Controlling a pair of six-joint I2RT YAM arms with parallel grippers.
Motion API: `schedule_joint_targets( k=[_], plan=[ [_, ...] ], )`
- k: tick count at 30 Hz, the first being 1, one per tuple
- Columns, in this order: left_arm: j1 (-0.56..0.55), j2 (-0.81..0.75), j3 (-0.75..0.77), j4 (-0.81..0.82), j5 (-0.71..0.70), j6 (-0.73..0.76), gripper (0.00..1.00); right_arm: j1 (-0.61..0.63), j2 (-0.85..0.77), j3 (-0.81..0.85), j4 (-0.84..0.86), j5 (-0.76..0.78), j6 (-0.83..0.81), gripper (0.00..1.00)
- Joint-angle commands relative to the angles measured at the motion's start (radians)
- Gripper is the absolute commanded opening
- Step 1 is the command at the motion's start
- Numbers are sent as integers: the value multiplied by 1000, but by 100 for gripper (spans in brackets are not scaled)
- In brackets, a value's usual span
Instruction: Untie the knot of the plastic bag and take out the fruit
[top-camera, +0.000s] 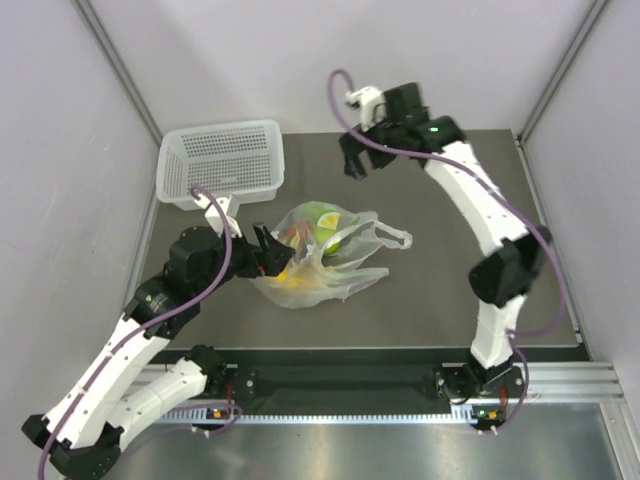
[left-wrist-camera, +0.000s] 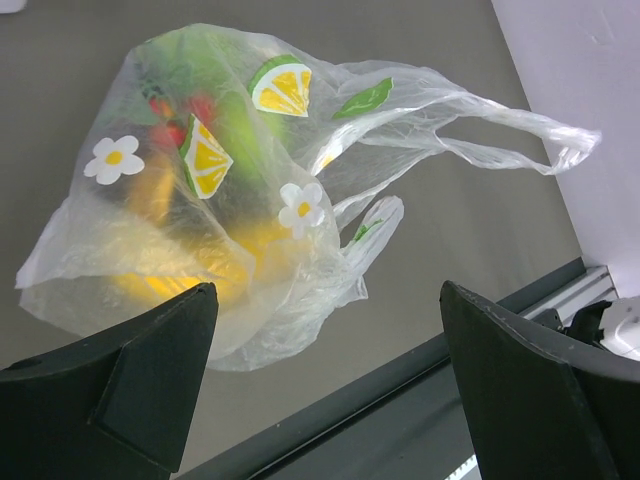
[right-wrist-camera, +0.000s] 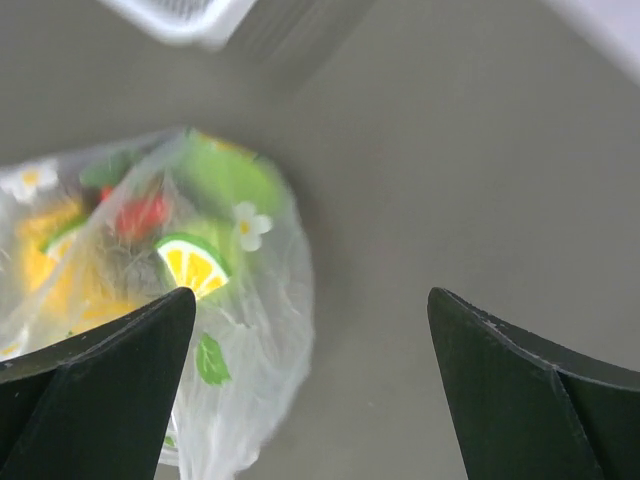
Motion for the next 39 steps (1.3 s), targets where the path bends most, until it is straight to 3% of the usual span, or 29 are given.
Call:
schedule_joint_targets(
  k=[1, 6, 11, 16, 18, 22, 23, 26, 29, 33, 37, 39],
  plan=[
    [-4, -47, -9, -32, -40, -3, 97, 86, 147, 154, -202, -74, -126, 100],
    [-4, -84, -21, -53, -49, 2, 98, 165, 335, 223, -256, -90, -177, 100],
    [-4, -112, -45, -56, -54, 3, 98, 194, 409, 217, -245, -118, -191, 100],
    [-4, -122, -65, -56, -51, -7, 96, 208, 497, 245, -198, 26, -114, 98],
    [-4, -129, -68, -55, -49, -12, 96, 200, 529, 263, -185, 60, -68, 83],
    [-4, -141, -78, -55, -40, -12, 94, 170, 497, 193, -98, 28, 31, 17],
    [-4, -141, -79, -55, -34, -11, 93, 160, 456, 164, -74, 39, 65, 0],
    [-4, -133, -84, -53, 19, -3, 92, 145, 344, 47, -1, 83, 107, 0],
    [-4, -118, -91, -47, 60, 5, 91, 99, 150, -143, 104, 209, 296, 0],
    [-4, -106, -114, -12, 93, 5, 91, 24, -185, -609, 284, 315, 490, 0],
    [-4, -75, -145, 56, 135, 3, 90, 66, -521, -903, 344, 364, 599, 0],
    [-6, -47, -162, 85, 162, -1, 89, 117, -595, -1028, 359, 354, 656, 0]
  ],
)
